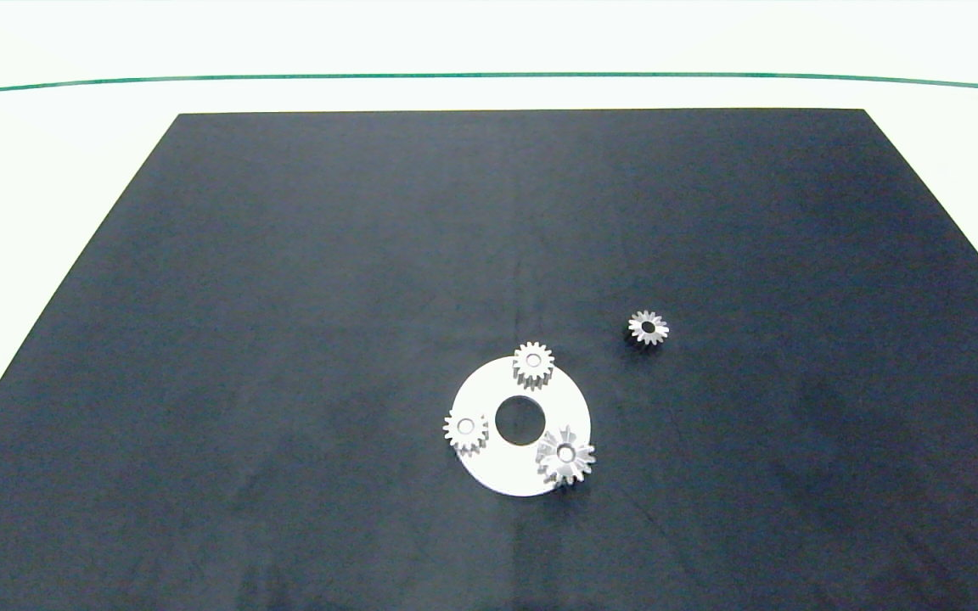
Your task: Remove an incorrectly installed larger gear and replace it with the correct smaller gear
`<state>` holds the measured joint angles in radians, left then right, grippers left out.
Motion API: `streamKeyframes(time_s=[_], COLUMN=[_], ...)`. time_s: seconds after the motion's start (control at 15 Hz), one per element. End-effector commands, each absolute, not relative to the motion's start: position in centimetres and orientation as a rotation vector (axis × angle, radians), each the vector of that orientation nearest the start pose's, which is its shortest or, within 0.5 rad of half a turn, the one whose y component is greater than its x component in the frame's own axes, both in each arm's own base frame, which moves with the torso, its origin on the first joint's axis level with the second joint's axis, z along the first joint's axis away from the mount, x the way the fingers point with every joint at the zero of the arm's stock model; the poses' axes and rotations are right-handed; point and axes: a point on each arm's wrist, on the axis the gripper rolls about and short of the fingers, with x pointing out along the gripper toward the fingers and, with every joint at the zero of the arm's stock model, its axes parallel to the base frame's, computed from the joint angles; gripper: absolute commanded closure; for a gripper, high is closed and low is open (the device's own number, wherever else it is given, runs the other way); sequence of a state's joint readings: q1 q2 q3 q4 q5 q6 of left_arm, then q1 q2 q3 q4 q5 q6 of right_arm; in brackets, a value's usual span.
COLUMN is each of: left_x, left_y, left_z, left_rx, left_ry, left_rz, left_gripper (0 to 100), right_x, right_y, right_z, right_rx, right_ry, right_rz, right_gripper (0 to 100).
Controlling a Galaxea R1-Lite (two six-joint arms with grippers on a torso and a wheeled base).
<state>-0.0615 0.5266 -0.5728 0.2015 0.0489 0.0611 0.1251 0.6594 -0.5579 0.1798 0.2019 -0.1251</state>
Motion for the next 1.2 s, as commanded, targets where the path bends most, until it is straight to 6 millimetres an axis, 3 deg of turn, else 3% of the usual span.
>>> streamKeyframes(time_s=[0.07, 0.2, 0.53, 0.87, 1.2], left_x=[4.7, 5.4, 5.8, 6.2, 6.2], left_y=[-0.2, -0.2, -0.2, -0.3, -0.3], left_z=[22.9, 23.1, 23.1, 23.8, 24.3], left_rx=[0.100, 0.100, 0.101, 0.099, 0.095], left_ry=[0.244, 0.261, 0.274, 0.266, 0.252], left_rz=[-0.024, -0.023, -0.022, -0.022, -0.019], left_gripper=[84, 84, 84, 84, 84], right_x=[11.0, 13.3, 16.3, 18.5, 19.0], right_y=[4.3, 6.8, 10.9, 14.4, 18.0], right_z=[21.2, 21.0, 20.0, 19.9, 18.8], right_rx=[-0.174, -0.220, -0.368, -0.477, -0.564], right_ry=[0.411, 0.414, 0.484, 0.483, 0.490], right_rz=[0.534, 0.584, 0.653, 0.684, 0.755], right_gripper=[0, 0, 0, 0, 0])
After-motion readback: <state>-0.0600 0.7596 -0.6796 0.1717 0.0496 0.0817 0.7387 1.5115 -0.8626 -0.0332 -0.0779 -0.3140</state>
